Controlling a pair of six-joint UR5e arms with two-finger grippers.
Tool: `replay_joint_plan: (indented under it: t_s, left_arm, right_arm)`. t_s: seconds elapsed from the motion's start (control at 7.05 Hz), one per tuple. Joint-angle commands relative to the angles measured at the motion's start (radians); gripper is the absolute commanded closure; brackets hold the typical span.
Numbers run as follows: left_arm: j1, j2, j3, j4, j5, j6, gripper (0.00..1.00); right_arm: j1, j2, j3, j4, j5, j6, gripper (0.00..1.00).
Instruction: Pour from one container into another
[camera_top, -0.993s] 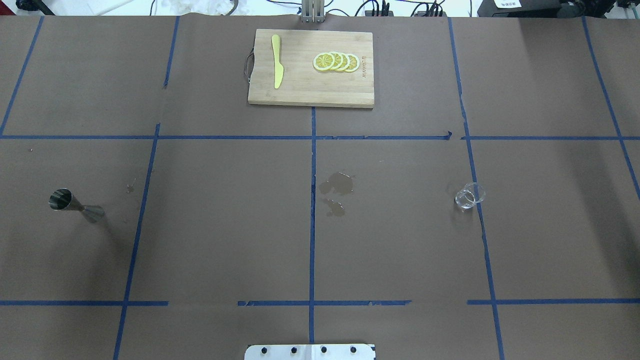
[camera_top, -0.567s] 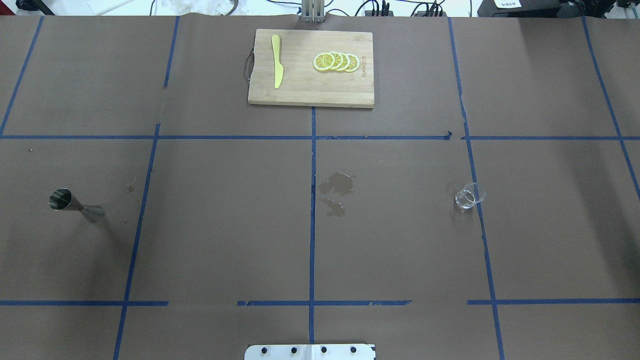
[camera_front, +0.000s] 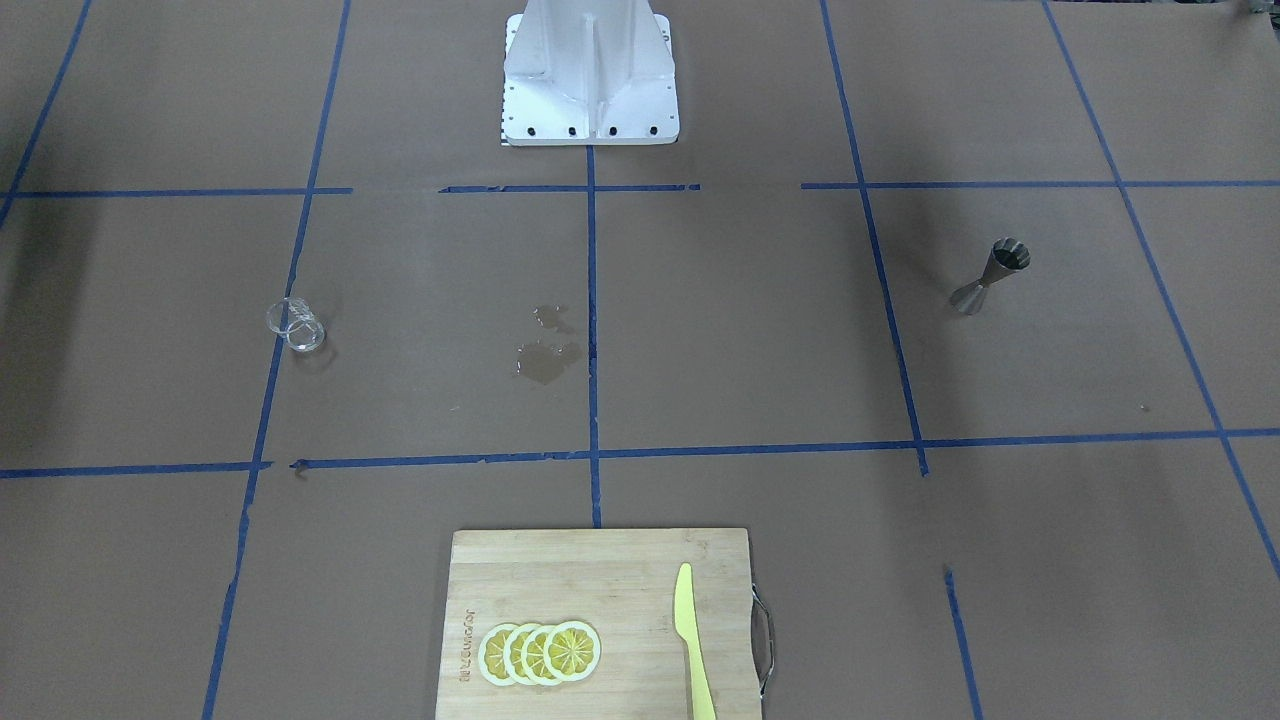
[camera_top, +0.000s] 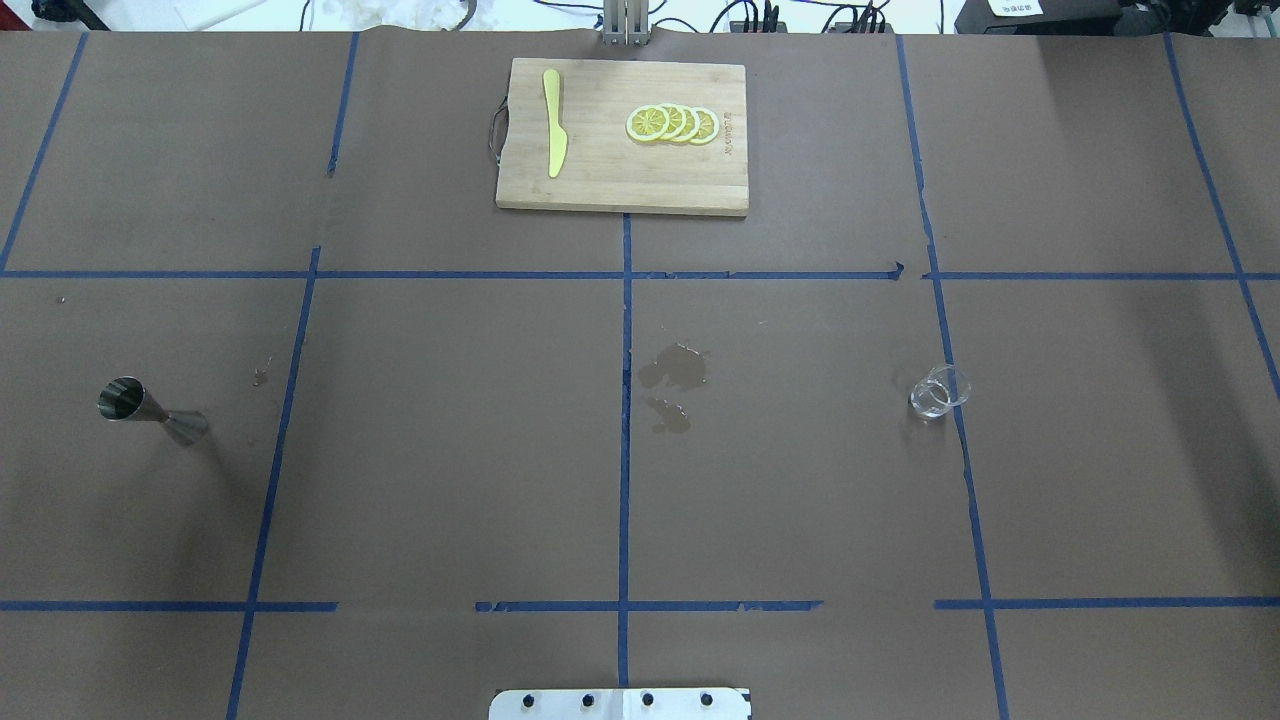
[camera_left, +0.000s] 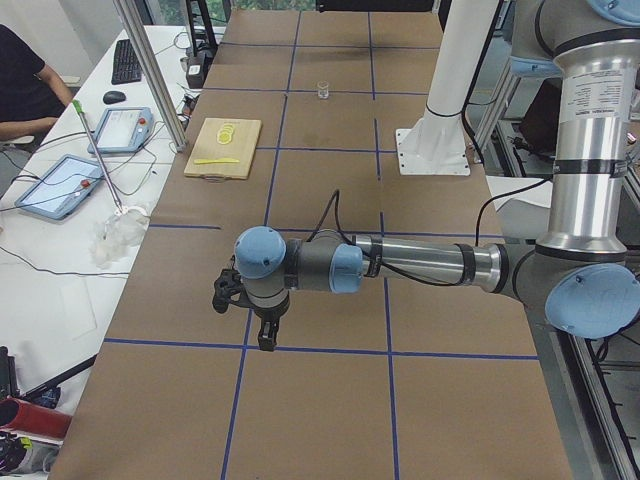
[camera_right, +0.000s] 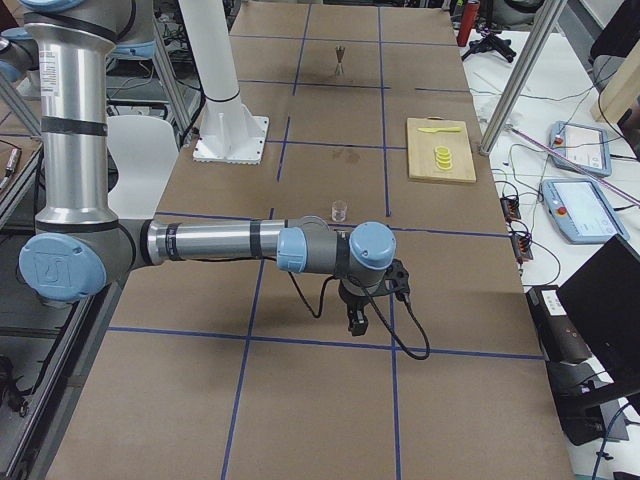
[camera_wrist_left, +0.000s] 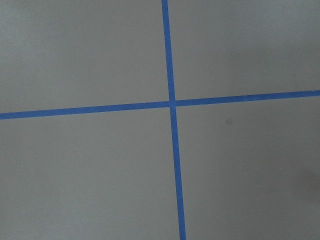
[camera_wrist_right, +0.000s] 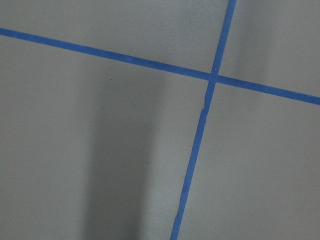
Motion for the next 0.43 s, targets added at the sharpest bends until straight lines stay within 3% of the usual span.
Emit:
replay_joint_plan:
  t_s: [0.0,0.28]
  left_arm:
    - [0.000,-0.002,0.000,0.000,0.000,0.002,0.00]
    - [0.000,-0.005,-0.003,0.003,0.000,0.002,0.00]
  right_arm:
    - [0.004,0.000,0.001,0.000,-0.001,0.001,0.00]
    - [0.004,0.000,0.000,0.000,-0.001,0.001,0.00]
